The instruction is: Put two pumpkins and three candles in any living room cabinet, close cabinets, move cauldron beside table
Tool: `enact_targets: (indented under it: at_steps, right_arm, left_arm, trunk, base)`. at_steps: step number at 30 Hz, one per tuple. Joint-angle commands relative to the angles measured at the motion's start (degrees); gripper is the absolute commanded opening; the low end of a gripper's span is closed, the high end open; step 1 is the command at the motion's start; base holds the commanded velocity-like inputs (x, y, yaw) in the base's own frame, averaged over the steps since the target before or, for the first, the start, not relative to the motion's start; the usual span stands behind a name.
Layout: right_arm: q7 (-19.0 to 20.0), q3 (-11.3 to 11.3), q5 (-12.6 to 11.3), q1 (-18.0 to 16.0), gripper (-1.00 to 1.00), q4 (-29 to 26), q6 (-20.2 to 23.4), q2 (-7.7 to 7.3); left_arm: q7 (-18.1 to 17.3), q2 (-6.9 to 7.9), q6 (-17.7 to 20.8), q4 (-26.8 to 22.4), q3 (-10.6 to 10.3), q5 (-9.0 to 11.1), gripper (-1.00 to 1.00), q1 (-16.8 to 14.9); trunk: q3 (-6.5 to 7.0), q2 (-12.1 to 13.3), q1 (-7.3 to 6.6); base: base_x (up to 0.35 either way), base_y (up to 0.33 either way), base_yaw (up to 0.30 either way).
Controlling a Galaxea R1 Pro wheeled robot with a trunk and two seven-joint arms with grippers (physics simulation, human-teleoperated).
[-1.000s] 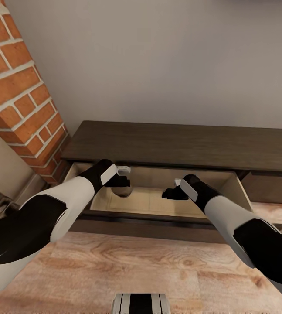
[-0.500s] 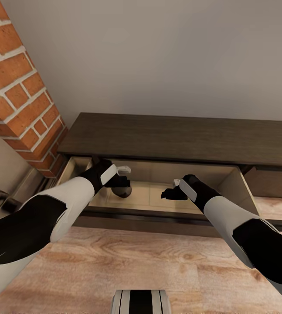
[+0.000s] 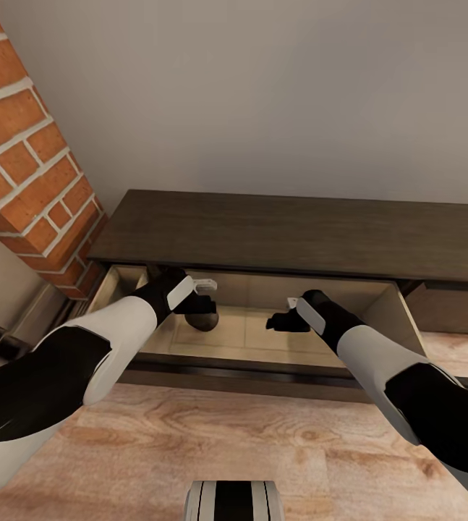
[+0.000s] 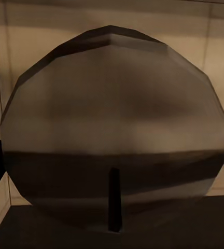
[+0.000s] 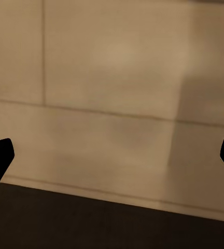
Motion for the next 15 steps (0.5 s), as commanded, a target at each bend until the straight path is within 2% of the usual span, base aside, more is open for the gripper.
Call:
enact_targets:
  at_steps: [1,15]
  right_arm:
    - [-0.5,0.37,-0.61,-0.04,1.0,-0.09,0.15,0.11]
    - [-0.5,0.37,-0.58,-0.04,1.0,0.69,0.15,0.56]
  left_arm:
    - [0.44,0.0,0.21,-0.08,-0.27,0.59,-1.0,0.02]
    - [0.44,0.0,0.21,-0.09,-0.27,0.58,-1.0,0.07]
  trunk:
    - [-0.04,-0.02,-0.01]
    - [-1.1,-0.02,-0.01]
  base:
    - [0.003,-0.002,0.0]
    - [0.0,0.0,0.0]
